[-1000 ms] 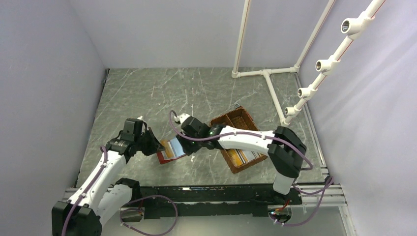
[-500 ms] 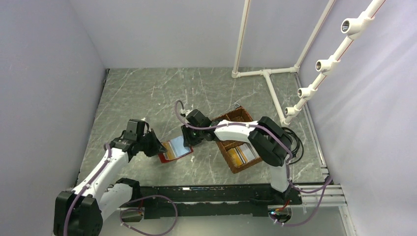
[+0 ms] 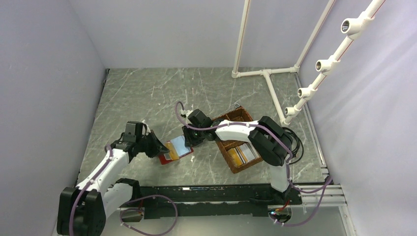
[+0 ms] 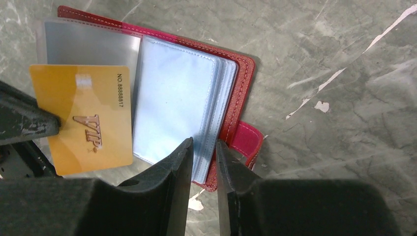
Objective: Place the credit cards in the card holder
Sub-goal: Insert the credit card into the card holder.
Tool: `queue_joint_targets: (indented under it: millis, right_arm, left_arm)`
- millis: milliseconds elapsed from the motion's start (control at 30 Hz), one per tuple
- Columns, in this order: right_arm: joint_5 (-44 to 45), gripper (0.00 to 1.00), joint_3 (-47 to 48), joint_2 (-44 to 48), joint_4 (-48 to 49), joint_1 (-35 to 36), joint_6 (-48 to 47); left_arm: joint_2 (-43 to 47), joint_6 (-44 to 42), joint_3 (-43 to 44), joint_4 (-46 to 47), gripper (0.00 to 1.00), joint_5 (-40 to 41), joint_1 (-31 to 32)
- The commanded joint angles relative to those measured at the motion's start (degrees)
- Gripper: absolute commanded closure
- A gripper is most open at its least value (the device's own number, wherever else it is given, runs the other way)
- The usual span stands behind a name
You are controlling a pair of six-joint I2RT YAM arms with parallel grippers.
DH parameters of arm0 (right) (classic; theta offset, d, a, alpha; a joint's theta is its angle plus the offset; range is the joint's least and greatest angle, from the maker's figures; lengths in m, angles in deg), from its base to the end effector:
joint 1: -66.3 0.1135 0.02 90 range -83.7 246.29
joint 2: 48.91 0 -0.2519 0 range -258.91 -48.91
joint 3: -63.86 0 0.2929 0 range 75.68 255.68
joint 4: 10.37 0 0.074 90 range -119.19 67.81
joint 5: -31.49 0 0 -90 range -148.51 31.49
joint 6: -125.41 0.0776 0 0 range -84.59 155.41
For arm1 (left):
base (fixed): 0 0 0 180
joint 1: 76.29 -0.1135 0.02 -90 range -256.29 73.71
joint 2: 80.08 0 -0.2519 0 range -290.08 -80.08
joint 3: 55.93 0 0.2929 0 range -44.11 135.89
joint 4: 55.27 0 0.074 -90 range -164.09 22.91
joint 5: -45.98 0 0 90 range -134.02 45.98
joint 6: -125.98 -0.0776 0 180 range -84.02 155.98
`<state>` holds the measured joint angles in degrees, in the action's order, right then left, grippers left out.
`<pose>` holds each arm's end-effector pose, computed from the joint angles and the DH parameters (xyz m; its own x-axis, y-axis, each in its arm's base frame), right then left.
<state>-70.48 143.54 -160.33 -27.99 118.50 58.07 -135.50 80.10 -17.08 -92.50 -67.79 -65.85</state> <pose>0.2684 0.3723 0.0802 -0.7589 -0.3634 -0.5404 -0.6105 0.6858 0.3962 0.2337 -0.0749 0.1203 -0.8481 -0.4916 -0.1976 -0.2654 0.7169 -0.6447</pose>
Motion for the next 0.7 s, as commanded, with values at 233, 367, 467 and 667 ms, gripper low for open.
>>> queue_joint_targets:
  millis: [233,367,467,667]
  right_arm:
    - [0.59,0.75,-1.08,-1.88,-0.57,-0.35,-3.35]
    - [0.61,0.75,-1.02,-1.87,-0.78,-0.35,-4.04]
    - [0.34,0.75,-0.92,-2.18,-0.75,-0.35,-4.27]
    - [-0.39,0.75,-0.28,-3.16,-0.88,-0.35,-4.99]
  left_arm:
    - [-1.96,2.5,-2.54,2.05,1.0,-6.9,-6.48]
    - [-5.03,1.38,-2.73,5.19,1.0,-9.96,-6.82]
    - [-4.49,-0.12,-2.21,5.42,1.0,-10.52,-6.92]
    - [-3.04,-0.43,-2.55,6.76,1.0,-11.42,-6.92]
